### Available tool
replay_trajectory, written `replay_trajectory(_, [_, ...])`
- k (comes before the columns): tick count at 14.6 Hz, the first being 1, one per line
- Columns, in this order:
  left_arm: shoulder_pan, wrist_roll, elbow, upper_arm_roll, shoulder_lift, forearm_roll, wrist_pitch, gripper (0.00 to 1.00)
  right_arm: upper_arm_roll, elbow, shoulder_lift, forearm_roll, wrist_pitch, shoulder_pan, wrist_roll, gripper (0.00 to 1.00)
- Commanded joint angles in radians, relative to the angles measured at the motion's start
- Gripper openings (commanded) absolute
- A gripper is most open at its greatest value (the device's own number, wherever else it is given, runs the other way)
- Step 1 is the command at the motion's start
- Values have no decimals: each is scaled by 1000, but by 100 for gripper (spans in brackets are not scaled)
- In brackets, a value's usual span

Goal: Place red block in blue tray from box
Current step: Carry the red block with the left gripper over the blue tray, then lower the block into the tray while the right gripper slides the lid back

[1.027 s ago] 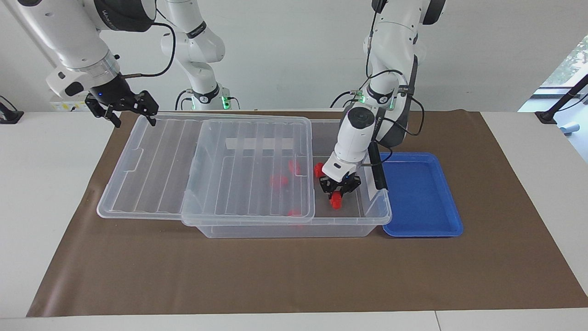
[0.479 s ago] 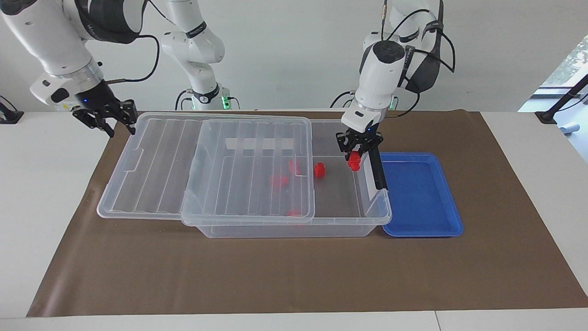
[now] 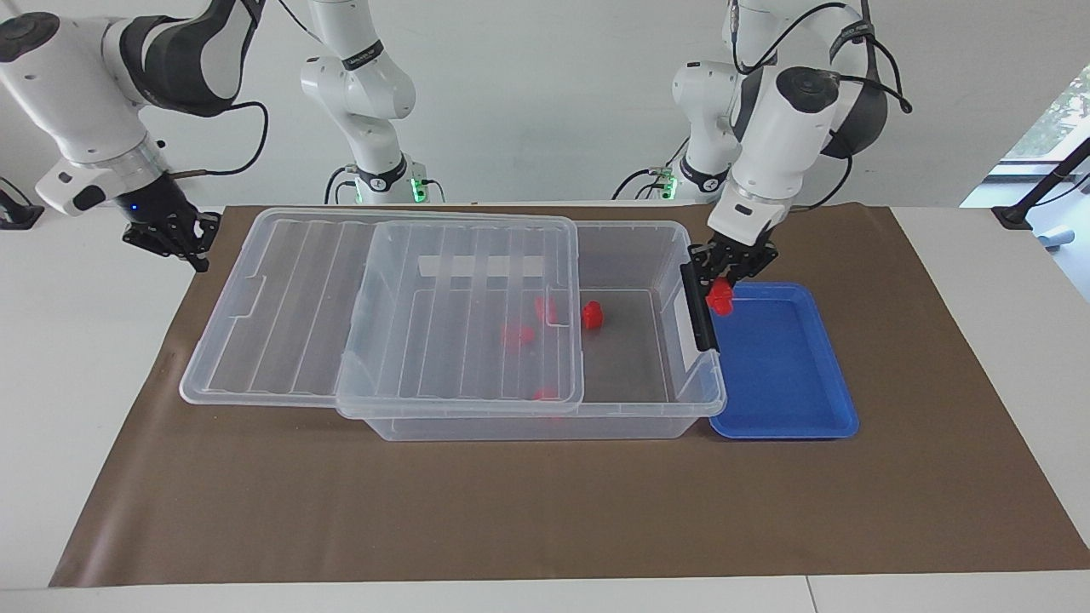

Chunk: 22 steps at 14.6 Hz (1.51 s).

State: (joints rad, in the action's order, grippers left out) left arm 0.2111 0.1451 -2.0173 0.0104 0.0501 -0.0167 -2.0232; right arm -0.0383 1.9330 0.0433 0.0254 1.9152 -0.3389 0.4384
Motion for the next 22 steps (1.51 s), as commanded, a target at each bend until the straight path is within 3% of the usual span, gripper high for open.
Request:
replay_trajectory(1, [-47, -79, -122, 10, 24, 4, -113, 0, -11, 24, -23, 1, 59, -17, 10, 0])
replay_trajectory(4, [-76, -85, -228, 8, -4, 4, -290, 0, -12, 27, -23, 1, 59, 1, -47, 0])
replay_trajectory(10, [-104, -81, -235, 3, -122, 4, -429, 0, -12, 58, -20, 1, 76, 21, -79, 0])
replay_trajectory(15, [-113, -82, -228, 3, -173, 4, -473, 0, -17, 66, -16, 1, 77, 26, -102, 0])
replay_trajectory(21, [-140, -102, -224, 3, -187, 4, -485, 0, -20, 76, -11, 1, 76, 110, -227, 0])
replay_trajectory(22, [-140, -113, -224, 3, -187, 4, -483, 7, -20, 84, -10, 1, 77, 122, -243, 0])
